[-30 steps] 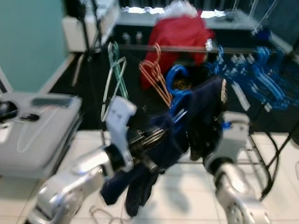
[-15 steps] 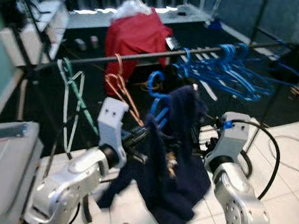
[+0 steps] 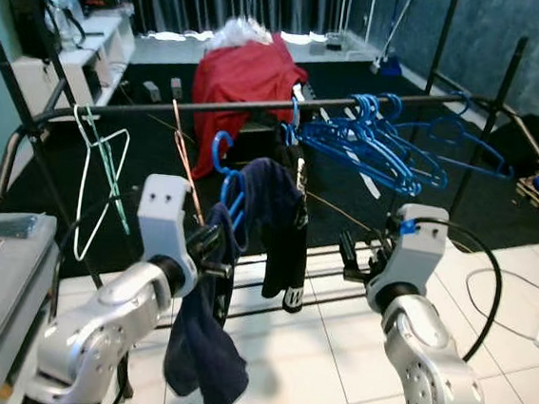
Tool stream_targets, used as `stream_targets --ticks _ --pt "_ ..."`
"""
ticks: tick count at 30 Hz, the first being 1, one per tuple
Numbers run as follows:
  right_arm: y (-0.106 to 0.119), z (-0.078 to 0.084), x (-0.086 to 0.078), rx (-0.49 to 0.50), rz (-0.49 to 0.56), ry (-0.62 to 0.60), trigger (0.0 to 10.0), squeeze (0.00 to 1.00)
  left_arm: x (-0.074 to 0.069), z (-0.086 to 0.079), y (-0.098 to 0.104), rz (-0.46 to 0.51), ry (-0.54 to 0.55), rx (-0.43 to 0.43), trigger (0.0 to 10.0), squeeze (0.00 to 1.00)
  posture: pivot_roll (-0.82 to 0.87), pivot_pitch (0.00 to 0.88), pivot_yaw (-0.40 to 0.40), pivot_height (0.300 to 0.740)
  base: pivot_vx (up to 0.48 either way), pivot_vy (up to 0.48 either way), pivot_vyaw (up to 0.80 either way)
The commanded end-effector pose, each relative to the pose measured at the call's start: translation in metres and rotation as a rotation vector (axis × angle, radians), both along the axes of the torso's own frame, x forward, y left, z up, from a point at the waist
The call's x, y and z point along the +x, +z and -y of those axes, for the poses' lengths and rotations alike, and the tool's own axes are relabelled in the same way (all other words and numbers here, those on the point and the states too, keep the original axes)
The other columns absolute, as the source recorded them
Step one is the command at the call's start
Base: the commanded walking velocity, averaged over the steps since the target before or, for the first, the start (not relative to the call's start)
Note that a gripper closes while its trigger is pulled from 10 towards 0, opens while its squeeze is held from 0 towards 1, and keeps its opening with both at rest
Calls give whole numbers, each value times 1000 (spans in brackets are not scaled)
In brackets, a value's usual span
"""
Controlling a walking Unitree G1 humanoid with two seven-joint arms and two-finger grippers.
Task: Hang hanger
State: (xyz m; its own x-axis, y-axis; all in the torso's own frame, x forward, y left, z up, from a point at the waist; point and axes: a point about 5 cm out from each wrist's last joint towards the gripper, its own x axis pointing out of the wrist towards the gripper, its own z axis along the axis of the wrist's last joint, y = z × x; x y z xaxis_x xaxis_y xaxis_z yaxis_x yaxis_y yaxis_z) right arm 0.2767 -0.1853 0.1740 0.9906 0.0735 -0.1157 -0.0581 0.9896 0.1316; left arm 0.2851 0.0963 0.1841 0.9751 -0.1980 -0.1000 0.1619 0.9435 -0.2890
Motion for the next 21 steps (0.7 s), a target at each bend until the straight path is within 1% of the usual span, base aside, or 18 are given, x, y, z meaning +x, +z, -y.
stream_targets --ticks 1,2,3,5,7,9,10,12,16,21 --pt "0 -2 0 1 0 8 10000 0 0 12 4 3 -12 -91 10000 0 -159 0 32 740 0 0 0" --pt "0 -2 0 1 0 8 10000 0 0 12 4 3 -12 -91 10000 0 -159 0 32 740 0 0 0" --pt "0 -2 0 1 0 9 10000 0 4 8 4 6 13 -95 10000 0 -160 0 34 740 0 0 0" --pt "0 -2 0 1 0 9 10000 0 4 8 4 6 13 -95 10000 0 -160 0 34 740 0 0 0" --pt "0 -2 0 -2 -1 11 10000 0 11 0 4 2 41 -92 10000 0 -165 0 33 740 480 0 0" --pt "0 -2 0 -2 -1 11 10000 0 11 0 4 2 41 -92 10000 0 -165 0 33 740 480 0 0" --pt "0 -2 0 -6 -1 15 10000 0 15 -2 3 -1 52 -88 10000 0 -166 0 33 740 480 0 0" --pt "0 -2 0 -9 -2 18 10000 0 17 -3 3 -3 55 -80 10000 0 -167 0 32 740 480 0 0" --pt "0 -2 0 -12 -2 20 10000 0 18 -3 3 -6 59 -75 10000 0 -167 0 32 740 480 0 0" --pt "0 -2 0 -15 -3 24 10000 0 21 -8 1 -18 104 -34 10000 0 -173 0 35 740 480 0 0"
